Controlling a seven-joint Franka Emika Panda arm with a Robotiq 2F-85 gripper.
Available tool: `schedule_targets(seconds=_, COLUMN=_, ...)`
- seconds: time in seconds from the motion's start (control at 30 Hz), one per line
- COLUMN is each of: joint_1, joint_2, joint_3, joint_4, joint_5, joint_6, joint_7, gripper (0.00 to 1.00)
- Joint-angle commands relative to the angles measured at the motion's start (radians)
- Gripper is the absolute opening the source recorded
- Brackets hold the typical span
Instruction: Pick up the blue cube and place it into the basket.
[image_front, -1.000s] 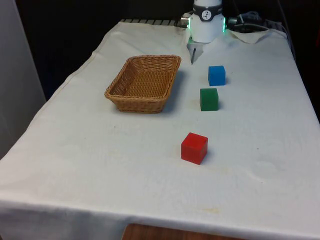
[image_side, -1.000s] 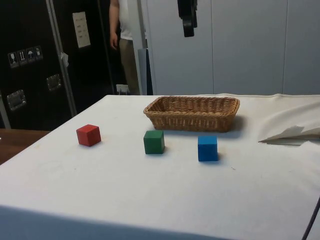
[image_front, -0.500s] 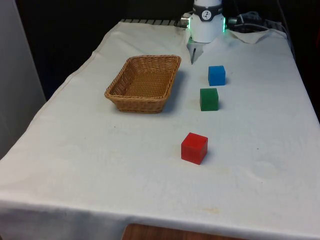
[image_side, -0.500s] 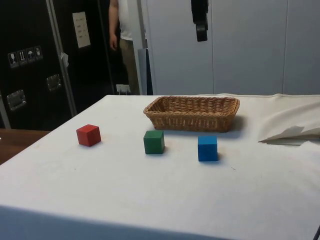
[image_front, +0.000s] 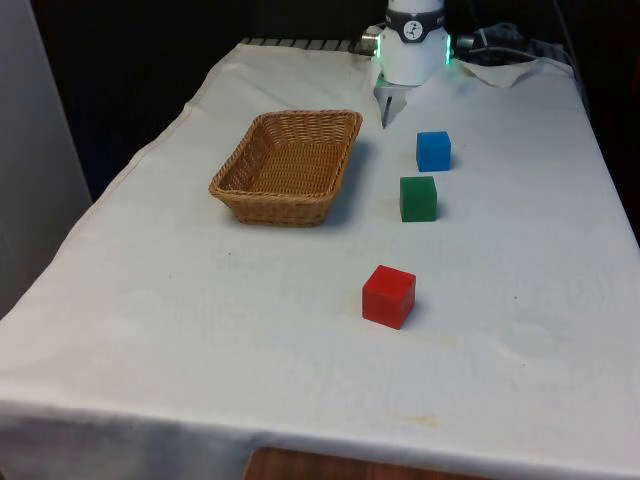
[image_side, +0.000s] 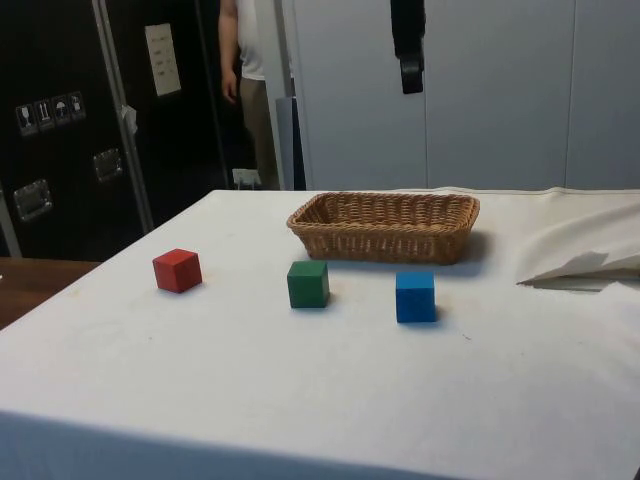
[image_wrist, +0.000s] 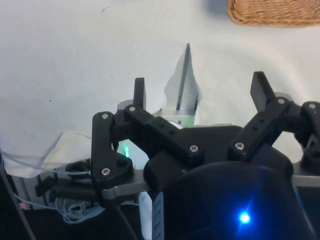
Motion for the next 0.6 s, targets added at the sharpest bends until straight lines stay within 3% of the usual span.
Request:
schedule_targets(seconds=0.0, joint_1=0.000, joint_2=-0.003, joint_3=0.000, joint_4=-0.007, joint_5=0.004, joint_6=0.009, joint_7=0.000, gripper=1.00)
schedule_targets(seconds=0.23, joint_1=0.006, joint_2=-0.020, joint_3=0.005, joint_4=-0.062, joint_5=0.042, joint_6=0.086, joint_7=0.004, gripper=1.00)
schedule_targets(seconds=0.33, joint_1=0.001, joint_2=-0.011, joint_3=0.009, joint_4=-0.065, joint_5=0.045, joint_6=0.093, joint_7=0.000, gripper=1.00)
schedule_targets(seconds=0.4, joint_1=0.007, joint_2=-0.019, joint_3=0.013, joint_4=-0.088, joint_5=0.066, joint_6=0.131, joint_7=0.003, gripper=1.00)
schedule_targets(seconds=0.57, joint_1=0.007, joint_2=-0.006, joint_3=0.024, joint_4=-0.115, joint_5=0.100, joint_6=0.185, joint_7=0.000, gripper=1.00)
